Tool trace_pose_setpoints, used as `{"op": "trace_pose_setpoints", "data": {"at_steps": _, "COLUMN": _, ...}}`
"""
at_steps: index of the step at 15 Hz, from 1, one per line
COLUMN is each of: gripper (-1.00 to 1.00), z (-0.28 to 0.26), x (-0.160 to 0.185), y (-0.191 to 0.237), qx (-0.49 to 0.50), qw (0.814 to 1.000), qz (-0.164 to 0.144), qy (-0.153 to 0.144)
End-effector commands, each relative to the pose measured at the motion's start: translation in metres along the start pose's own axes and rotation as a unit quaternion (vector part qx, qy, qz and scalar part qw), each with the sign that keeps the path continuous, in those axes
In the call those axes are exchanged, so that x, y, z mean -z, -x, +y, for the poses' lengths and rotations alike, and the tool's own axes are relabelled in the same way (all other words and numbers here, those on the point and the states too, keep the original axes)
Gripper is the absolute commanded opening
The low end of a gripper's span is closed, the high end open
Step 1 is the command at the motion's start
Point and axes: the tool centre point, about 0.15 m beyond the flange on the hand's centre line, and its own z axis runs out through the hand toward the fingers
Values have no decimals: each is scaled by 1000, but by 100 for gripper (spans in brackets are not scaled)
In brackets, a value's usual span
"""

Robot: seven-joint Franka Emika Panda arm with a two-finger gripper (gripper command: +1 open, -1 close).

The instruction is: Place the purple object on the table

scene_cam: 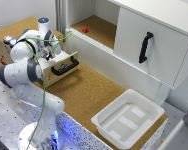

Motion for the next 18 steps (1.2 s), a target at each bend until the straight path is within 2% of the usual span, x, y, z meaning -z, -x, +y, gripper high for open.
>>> {"op": "trace_pose_setpoints", "data": {"at_steps": 1, "gripper": -100, "z": 98, "x": 61, "y": 6, "qx": -24, "qw": 998, "qz": 58, "qy": -7}}
{"op": "trace_pose_setpoints", "data": {"at_steps": 5, "gripper": -100, "z": 170, "x": 49, "y": 15, "qx": -54, "qw": 998, "qz": 27, "qy": 15}}
{"op": "trace_pose_setpoints", "data": {"at_steps": 9, "gripper": -100, "z": 240, "x": 9, "y": 26, "qx": -65, "qw": 997, "qz": -21, "qy": 33}}
{"op": "trace_pose_setpoints", "data": {"at_steps": 10, "gripper": -100, "z": 259, "x": -3, "y": 27, "qx": -69, "qw": 996, "qz": -36, "qy": 47}}
{"op": "trace_pose_setpoints", "data": {"at_steps": 13, "gripper": -100, "z": 313, "x": -42, "y": 29, "qx": -82, "qw": 994, "qz": -57, "qy": 48}}
{"op": "trace_pose_setpoints", "data": {"at_steps": 14, "gripper": -100, "z": 330, "x": -54, "y": 26, "qx": -90, "qw": 994, "qz": -59, "qy": 36}}
{"op": "trace_pose_setpoints", "data": {"at_steps": 18, "gripper": -100, "z": 384, "x": -101, "y": 1, "qx": -107, "qw": 992, "qz": -59, "qy": 18}}
